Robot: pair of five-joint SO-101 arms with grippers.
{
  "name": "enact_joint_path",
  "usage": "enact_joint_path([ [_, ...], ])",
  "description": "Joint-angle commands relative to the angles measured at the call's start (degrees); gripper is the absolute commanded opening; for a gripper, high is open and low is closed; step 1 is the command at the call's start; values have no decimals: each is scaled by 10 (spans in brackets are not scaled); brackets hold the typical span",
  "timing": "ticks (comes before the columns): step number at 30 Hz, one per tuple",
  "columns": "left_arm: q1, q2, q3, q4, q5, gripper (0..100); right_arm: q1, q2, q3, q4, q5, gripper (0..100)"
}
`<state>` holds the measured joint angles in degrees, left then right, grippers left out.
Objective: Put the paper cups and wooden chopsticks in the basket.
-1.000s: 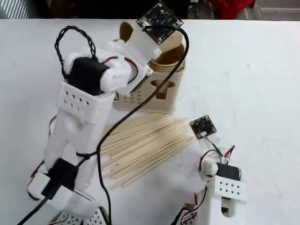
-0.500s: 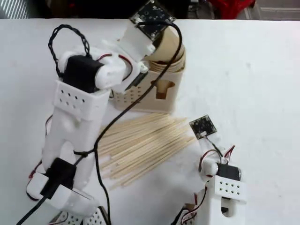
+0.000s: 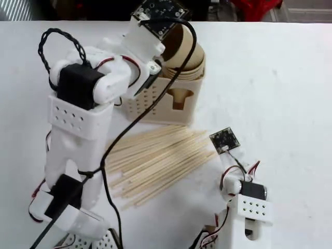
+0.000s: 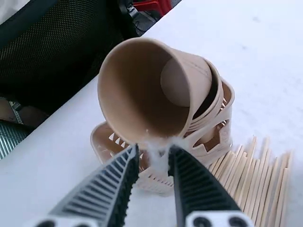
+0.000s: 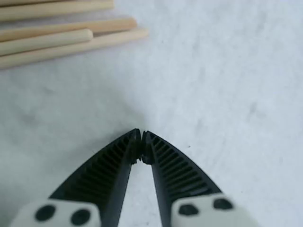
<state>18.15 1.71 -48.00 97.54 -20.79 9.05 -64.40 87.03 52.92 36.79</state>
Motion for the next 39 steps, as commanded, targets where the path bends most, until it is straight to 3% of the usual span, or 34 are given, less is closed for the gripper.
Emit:
enact_joint_path([
  [1,-3,-2,21,-1,1,124,0,-7,-4,-9,0,18],
  [11,-49,0,71,17,0,124,0,-7,-4,-9,0,18],
  [18,-58,-2,175,-114,5,124,0,-7,-4,-9,0,18],
  [28,-63,-7,175,-236,49,124,0,-7,-4,-9,0,18],
  [34,-59,-1,152,-239,69,124,0,-7,-4,-9,0,18],
  [39,-36,-1,149,-244,127,124,-1,-7,-4,-9,0,18],
])
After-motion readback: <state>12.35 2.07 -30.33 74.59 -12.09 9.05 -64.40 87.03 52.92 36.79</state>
